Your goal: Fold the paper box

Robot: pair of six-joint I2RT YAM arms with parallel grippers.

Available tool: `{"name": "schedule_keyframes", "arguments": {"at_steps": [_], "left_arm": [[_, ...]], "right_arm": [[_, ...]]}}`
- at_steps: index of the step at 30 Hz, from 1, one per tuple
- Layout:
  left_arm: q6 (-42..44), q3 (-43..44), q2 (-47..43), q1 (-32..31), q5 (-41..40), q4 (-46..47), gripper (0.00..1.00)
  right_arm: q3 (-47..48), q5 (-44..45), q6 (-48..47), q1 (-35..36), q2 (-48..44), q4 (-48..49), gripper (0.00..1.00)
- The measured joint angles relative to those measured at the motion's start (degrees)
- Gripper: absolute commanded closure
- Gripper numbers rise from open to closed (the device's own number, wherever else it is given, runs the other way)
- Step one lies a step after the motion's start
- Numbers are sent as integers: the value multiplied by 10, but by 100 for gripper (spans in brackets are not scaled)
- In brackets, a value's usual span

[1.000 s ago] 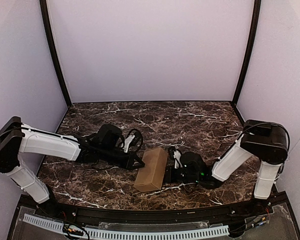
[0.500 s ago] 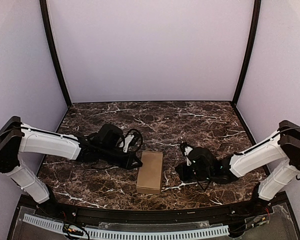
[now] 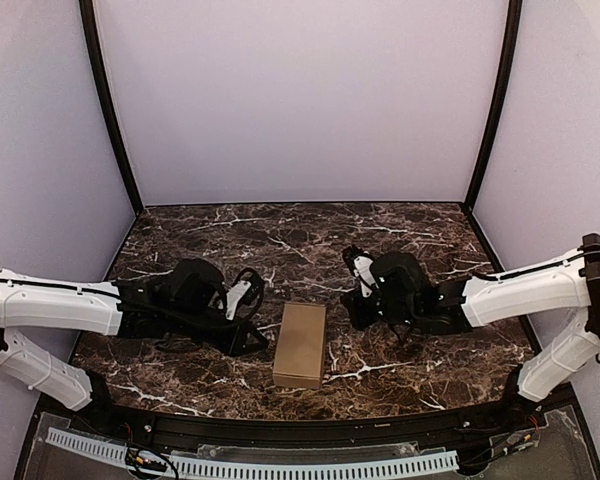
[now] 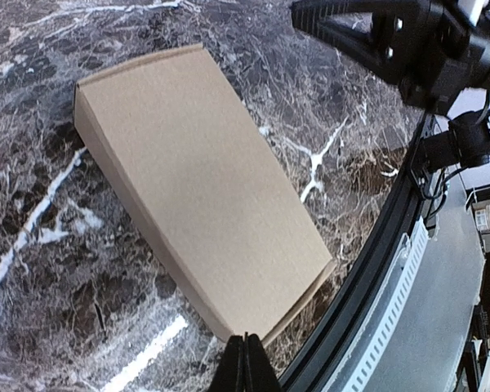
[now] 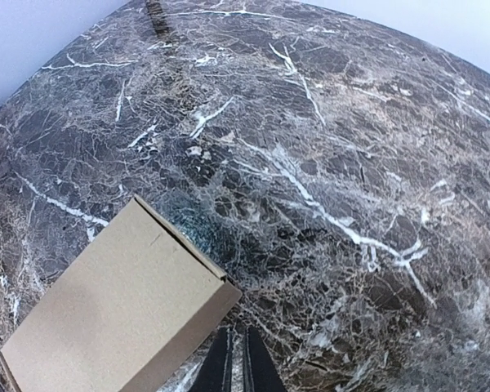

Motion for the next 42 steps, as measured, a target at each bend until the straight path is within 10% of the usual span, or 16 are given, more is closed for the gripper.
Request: {"name": "schedule_keyframes", "arguments": {"at_steps": [4, 22, 42], "left_arm": [[-9, -27, -30, -8, -24, -16, 83], [-13, -18, 84, 44, -101, 8, 46], [20, 87, 209, 56, -86, 11, 42]], "right_arm": [[40, -14, -30, -9, 11, -15, 66], [23, -56, 64, -18, 63, -43, 38], [41, -89, 118, -27, 146, -24, 19]]}}
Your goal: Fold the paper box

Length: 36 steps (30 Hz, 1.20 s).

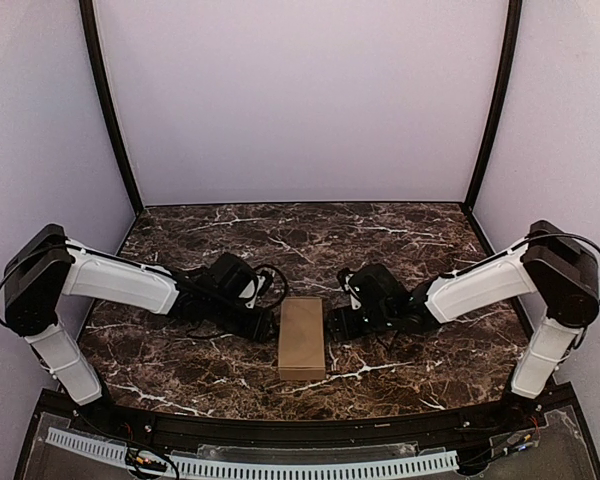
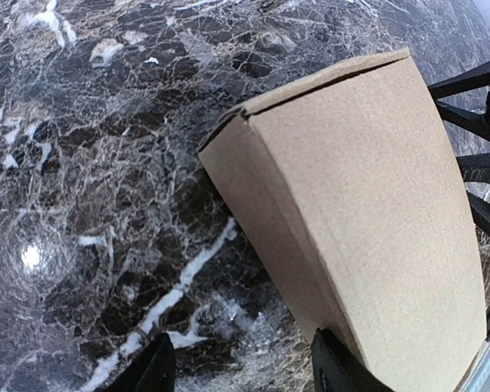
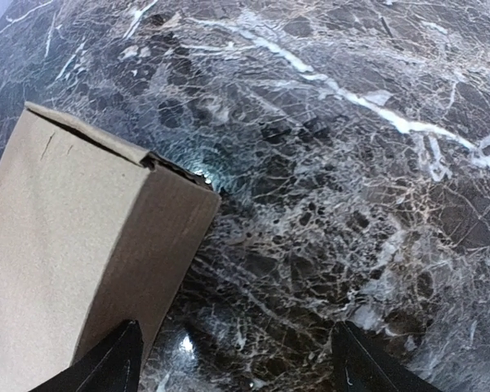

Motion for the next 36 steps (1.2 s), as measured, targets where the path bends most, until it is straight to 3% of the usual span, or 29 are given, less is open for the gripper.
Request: {"name": "schedule_keyframes", "arguments": {"at_steps": [8, 11, 17, 19, 20, 22, 31, 36], "left_arm": [[17, 40, 26, 14, -3, -21, 40], [27, 53, 30, 17, -17, -30, 33], [50, 78, 28, 17, -68, -51, 22], [57, 84, 23, 18, -85, -62, 14], [62, 87, 16, 19, -97, -69, 5], [70, 93, 8, 21, -110, -81, 2], [103, 149, -36, 44, -164, -157, 1], [107, 184, -58, 78, -177, -200, 1]], "right_arm": [[32, 28, -9, -19, 20, -17, 12], [32, 34, -19, -25, 20, -17, 2], [32, 60, -49, -37, 9, -34, 1], [32, 73, -58, -38, -7, -40, 2], [32, 82, -64, -39, -16, -44, 1], [33, 103, -73, -42, -36, -57, 1], [58, 214, -129, -76, -112, -129, 1], [69, 210, -155, -141, -166, -175, 1]]}}
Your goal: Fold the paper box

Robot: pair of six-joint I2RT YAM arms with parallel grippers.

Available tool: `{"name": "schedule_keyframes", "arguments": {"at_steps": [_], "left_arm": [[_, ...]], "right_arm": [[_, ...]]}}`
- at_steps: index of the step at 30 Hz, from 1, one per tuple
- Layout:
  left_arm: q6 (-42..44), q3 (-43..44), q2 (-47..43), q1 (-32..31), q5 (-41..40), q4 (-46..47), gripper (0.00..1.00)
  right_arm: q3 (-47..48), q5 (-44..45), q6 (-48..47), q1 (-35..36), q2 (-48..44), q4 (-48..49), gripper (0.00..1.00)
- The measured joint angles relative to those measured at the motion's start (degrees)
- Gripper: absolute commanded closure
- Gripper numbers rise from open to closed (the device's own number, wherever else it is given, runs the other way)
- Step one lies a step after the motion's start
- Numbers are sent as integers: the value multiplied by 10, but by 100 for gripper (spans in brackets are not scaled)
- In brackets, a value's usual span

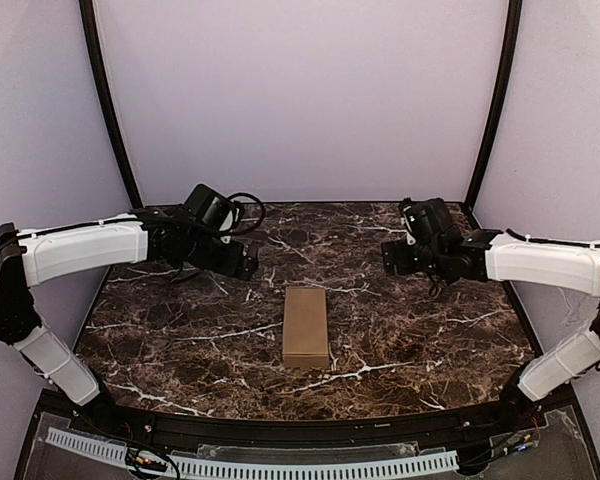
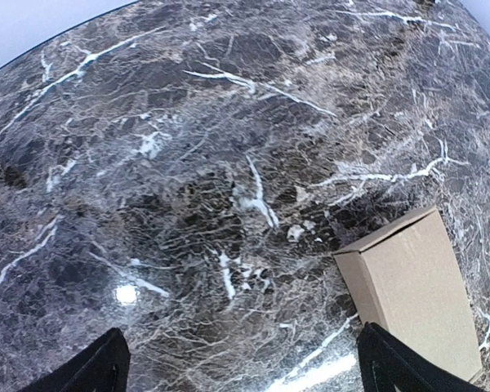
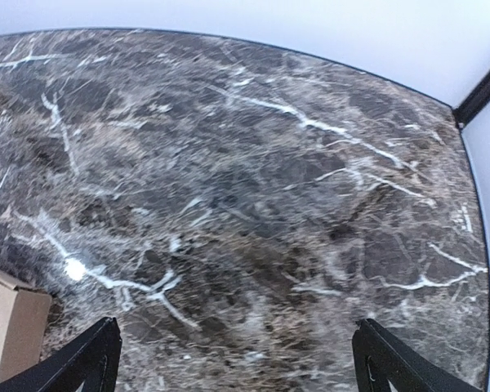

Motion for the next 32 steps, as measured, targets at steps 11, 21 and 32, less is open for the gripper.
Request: {"name": "schedule_keyframes", "arguments": {"at_steps": [11, 21, 32], "left_arm": [[4, 64, -60, 130, -1, -119, 1], [47, -7, -240, 138, -12, -118, 1], [73, -176, -391, 138, 25, -52, 1]], "right_arm": [[16, -139, -24, -187, -180, -101, 1], [-15, -176, -37, -187, -306, -180, 2], [-56, -178, -50, -187, -389, -169, 1]]}}
